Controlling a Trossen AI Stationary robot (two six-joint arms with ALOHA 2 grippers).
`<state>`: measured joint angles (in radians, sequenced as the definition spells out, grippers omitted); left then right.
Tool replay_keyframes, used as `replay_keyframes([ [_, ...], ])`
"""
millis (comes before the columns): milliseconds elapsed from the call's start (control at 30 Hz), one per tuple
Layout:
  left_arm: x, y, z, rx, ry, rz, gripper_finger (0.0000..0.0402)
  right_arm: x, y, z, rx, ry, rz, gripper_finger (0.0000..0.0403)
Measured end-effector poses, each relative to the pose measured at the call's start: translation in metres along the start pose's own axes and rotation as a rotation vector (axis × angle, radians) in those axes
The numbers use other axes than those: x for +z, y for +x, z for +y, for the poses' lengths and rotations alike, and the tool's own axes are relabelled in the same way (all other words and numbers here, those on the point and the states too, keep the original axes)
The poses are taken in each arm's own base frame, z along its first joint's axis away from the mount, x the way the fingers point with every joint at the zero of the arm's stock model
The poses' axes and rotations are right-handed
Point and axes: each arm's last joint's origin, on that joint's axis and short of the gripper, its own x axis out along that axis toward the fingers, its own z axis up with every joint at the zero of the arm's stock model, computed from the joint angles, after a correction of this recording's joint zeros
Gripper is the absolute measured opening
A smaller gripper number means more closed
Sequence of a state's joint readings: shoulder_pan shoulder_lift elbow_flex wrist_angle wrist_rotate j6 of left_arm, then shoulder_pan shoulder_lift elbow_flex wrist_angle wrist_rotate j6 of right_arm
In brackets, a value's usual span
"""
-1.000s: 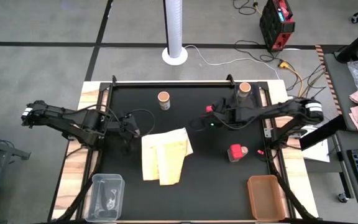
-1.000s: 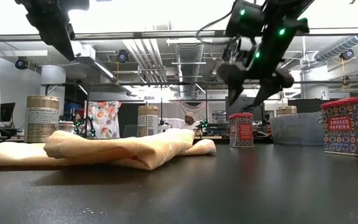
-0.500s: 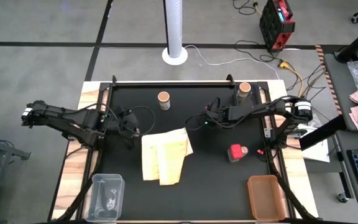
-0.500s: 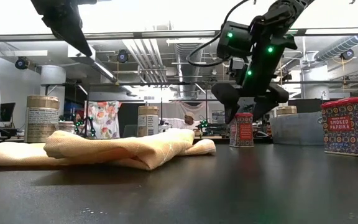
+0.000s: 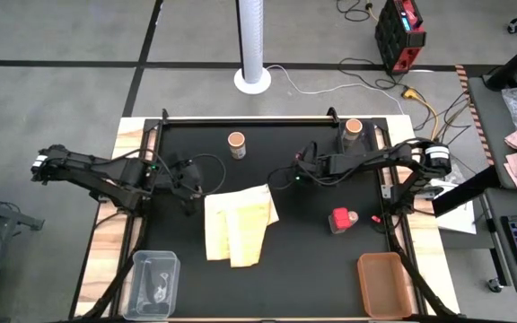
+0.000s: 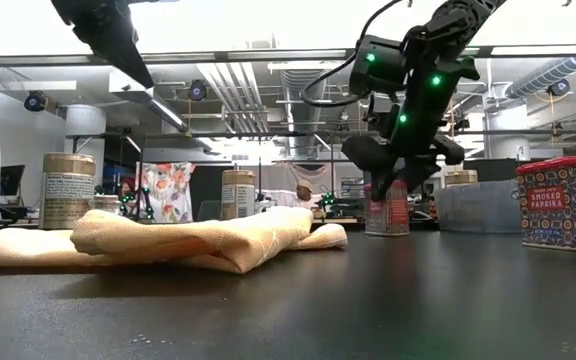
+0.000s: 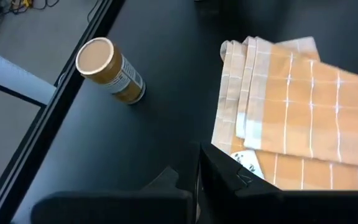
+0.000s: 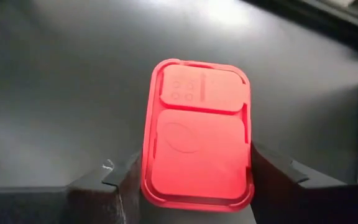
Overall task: Sort spices by type
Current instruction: Put the top red spice can into the transparent bin
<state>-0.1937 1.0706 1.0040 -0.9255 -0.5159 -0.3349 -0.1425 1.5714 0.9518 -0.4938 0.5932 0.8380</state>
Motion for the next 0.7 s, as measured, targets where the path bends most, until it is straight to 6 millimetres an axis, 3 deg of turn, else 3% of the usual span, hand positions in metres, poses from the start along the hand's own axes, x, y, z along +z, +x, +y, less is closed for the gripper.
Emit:
replay_keyframes([
  [100, 0.007, 0.002, -0.009, -0.044, 0.036, -0.106, 0.0, 0.003, -0.021, 0.005, 0.072, -0.062, -0.055, 0.0206],
  [233, 0.017, 0.007, -0.026, -0.18, 0.1, -0.334, 0.0, 0.001, -0.068, 0.02, 0.272, -0.265, -0.209, 0.0206],
  [400, 0.017, 0.019, -0.041, -0.38, 0.116, -0.587, 0.0, -0.025, -0.125, 0.045, 0.481, -0.594, -0.458, 0.0206],
  [533, 0.006, 0.031, -0.044, -0.377, 0.124, -0.608, 0.0023, -0.043, -0.144, 0.056, 0.5, -0.703, -0.563, 0.0206],
  [700, -0.005, 0.046, -0.048, -0.381, 0.066, -0.574, 0.0092, -0.057, -0.142, 0.07, 0.524, -0.752, -0.593, 0.0206],
])
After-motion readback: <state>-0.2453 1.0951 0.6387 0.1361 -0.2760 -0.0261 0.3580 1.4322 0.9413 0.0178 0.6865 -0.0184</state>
